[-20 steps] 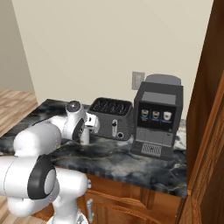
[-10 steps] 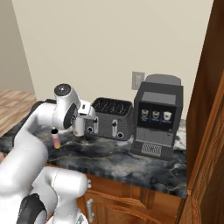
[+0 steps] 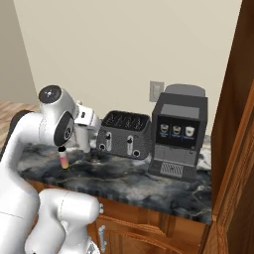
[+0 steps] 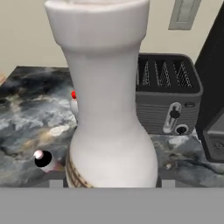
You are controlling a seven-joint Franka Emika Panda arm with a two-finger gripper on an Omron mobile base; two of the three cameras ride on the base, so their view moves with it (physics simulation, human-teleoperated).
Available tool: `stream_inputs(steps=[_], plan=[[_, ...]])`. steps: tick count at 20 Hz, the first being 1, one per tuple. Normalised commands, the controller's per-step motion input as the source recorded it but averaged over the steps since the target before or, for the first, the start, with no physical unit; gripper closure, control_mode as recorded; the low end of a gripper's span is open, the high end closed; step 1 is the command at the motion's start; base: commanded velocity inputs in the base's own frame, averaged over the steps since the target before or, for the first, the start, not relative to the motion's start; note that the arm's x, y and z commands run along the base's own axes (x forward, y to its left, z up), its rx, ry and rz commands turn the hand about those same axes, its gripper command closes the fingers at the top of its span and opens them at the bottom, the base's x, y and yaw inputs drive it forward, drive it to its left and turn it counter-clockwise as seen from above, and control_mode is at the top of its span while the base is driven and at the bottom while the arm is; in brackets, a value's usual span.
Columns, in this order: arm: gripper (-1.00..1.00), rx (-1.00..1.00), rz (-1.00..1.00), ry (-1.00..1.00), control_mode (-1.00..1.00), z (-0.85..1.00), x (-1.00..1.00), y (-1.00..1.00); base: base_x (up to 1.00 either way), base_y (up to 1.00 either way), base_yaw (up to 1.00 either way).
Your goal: Sort all alcoholic drinks to one cabinet, and non-alcoholic drinks to the other.
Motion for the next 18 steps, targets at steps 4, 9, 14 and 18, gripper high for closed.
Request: stream_inputs(steps=[4, 9, 14, 18], plan=[[1.00, 0.00, 0.00, -0.09, -1.00, 0.41, -0.31, -0.16, 0.00, 0.00, 0.00], [1.00, 0.01, 0.00, -0.04, -1.00, 0.07, -0.41, -0.07, 0.00, 0.00, 0.00], [1.00, 0.00, 0.00, -0.02, 1.00, 0.00, -0.20, 0.00, -0.80, 0.00, 0.00], [1.00, 0.00, 0.00, 0.00, 1.00, 0.00, 0.00, 0.00, -1.00, 0.00, -0.01]])
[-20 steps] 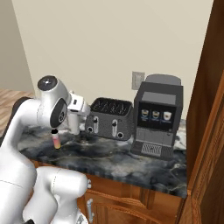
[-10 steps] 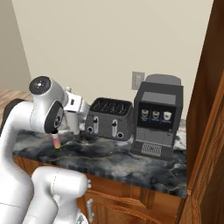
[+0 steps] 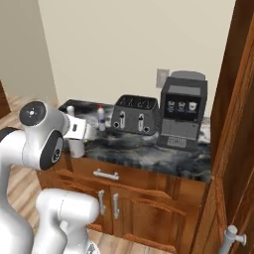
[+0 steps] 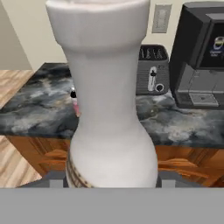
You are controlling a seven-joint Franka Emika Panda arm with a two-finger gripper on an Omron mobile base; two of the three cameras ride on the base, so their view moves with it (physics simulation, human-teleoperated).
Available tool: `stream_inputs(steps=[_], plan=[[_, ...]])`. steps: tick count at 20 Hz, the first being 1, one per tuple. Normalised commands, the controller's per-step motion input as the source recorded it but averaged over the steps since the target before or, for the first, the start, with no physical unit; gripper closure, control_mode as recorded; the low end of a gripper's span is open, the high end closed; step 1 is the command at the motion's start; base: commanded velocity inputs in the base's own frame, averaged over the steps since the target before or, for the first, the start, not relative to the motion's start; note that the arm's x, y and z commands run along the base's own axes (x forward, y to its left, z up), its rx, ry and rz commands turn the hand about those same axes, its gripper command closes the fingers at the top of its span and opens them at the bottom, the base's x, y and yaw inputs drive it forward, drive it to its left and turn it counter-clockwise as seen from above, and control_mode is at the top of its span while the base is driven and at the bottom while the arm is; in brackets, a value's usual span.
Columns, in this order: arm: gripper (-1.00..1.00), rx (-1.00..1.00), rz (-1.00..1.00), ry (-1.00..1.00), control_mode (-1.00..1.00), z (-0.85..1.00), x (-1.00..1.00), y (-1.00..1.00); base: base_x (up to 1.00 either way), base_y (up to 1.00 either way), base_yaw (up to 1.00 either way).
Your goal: Sort all alcoholic drinks to one cabinet, and non-alcoholic drinks to the other.
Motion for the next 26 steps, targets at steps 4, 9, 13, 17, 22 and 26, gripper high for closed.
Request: stream_inputs(steps=[4, 9, 13, 17, 22, 26], plan=[[1.00, 0.00, 0.00, 0.00, 1.00, 0.00, 0.00, 0.00, -1.00, -0.08, -0.02], [1.00, 0.00, 0.00, 0.00, 1.00, 0.00, 0.00, 0.00, -1.00, -0.48, -0.05], [1.00, 0.00, 0.00, 0.00, 1.00, 0.00, 0.00, 0.00, -1.00, -0.65, -0.08], [1.00, 0.00, 0.00, 0.00, 1.00, 0.00, 0.00, 0.00, -1.00, -0.80, -0.10], [1.00, 0.00, 0.00, 0.00, 1.00, 0.00, 0.00, 0.00, -0.84, -1.00, -0.08], [1.00, 0.00, 0.00, 0.00, 1.00, 0.00, 0.00, 0.00, -0.42, -1.00, -0.05]])
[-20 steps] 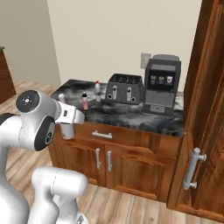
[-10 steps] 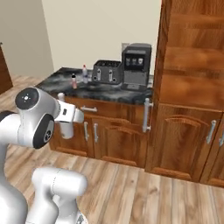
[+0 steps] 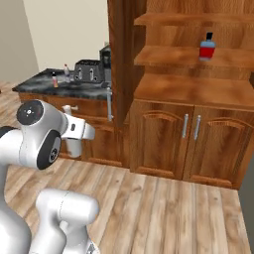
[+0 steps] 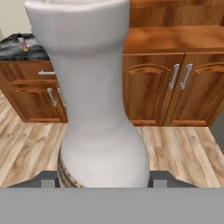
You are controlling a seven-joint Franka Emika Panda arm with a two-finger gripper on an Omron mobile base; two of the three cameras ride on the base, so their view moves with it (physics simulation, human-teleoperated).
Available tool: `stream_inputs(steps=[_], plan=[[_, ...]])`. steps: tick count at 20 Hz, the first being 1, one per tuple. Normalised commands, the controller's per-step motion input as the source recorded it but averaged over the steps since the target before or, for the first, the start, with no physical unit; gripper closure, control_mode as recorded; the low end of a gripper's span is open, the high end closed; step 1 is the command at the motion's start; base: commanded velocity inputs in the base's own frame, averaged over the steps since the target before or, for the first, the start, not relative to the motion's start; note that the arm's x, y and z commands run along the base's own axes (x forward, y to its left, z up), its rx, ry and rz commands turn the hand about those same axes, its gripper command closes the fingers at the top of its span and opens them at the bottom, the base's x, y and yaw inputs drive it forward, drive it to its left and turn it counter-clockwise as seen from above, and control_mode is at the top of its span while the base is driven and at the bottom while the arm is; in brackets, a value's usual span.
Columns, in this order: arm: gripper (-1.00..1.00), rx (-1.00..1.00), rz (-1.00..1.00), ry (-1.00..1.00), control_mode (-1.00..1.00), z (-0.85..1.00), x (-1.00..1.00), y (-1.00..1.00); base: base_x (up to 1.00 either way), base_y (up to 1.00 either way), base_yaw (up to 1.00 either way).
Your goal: Sort all alcoholic drinks to one cabinet, and non-alcoholic drinks to the other.
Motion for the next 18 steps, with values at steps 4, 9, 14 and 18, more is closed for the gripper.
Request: stream_inputs(steps=[4, 9, 14, 18], plan=[[1.00, 0.00, 0.00, 0.00, 1.00, 0.00, 0.00, 0.00, -0.03, -0.98, -0.03], [1.00, 0.00, 0.00, 0.00, 1.00, 0.00, 0.00, 0.00, 0.37, -0.90, 0.00], [1.00, 0.00, 0.00, 0.00, 1.00, 0.00, 0.00, 0.00, 0.99, -0.40, 0.00], [1.00, 0.00, 0.00, 0.00, 1.00, 0.00, 0.00, 0.00, 1.00, -0.01, 0.00]])
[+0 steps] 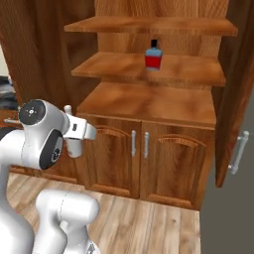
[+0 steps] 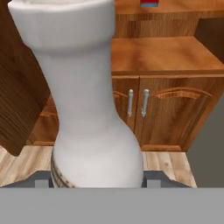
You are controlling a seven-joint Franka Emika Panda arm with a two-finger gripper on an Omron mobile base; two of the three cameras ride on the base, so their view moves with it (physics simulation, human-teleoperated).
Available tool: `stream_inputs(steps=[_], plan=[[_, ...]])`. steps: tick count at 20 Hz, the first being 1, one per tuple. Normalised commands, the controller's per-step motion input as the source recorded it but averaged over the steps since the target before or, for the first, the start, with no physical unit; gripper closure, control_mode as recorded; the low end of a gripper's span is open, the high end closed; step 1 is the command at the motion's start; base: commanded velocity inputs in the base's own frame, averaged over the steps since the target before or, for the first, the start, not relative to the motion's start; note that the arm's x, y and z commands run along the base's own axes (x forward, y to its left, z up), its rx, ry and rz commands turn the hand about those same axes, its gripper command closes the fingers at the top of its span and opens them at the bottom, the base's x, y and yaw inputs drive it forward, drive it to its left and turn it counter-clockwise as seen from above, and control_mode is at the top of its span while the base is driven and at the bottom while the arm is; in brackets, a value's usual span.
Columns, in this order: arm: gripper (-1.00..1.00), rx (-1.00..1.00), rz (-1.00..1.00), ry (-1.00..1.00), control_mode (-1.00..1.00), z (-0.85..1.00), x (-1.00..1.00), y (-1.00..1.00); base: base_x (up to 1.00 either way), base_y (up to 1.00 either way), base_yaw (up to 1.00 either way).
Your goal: Sort all alcoholic drinks to one cabinet, and non-alcoholic drinks to the other.
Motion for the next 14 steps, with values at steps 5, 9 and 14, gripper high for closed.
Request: stream_inputs(steps=[5, 9, 14], plan=[[1.00, 0.00, 0.00, 0.00, 1.00, 0.00, 0.00, 0.00, 0.98, -0.03, 0.00], [1.00, 0.00, 0.00, 0.00, 1.00, 0.00, 0.00, 0.00, 0.88, -0.11, 0.00], [1.00, 0.00, 0.00, 0.00, 1.00, 0.00, 0.00, 0.00, 0.72, -0.03, 0.00]])
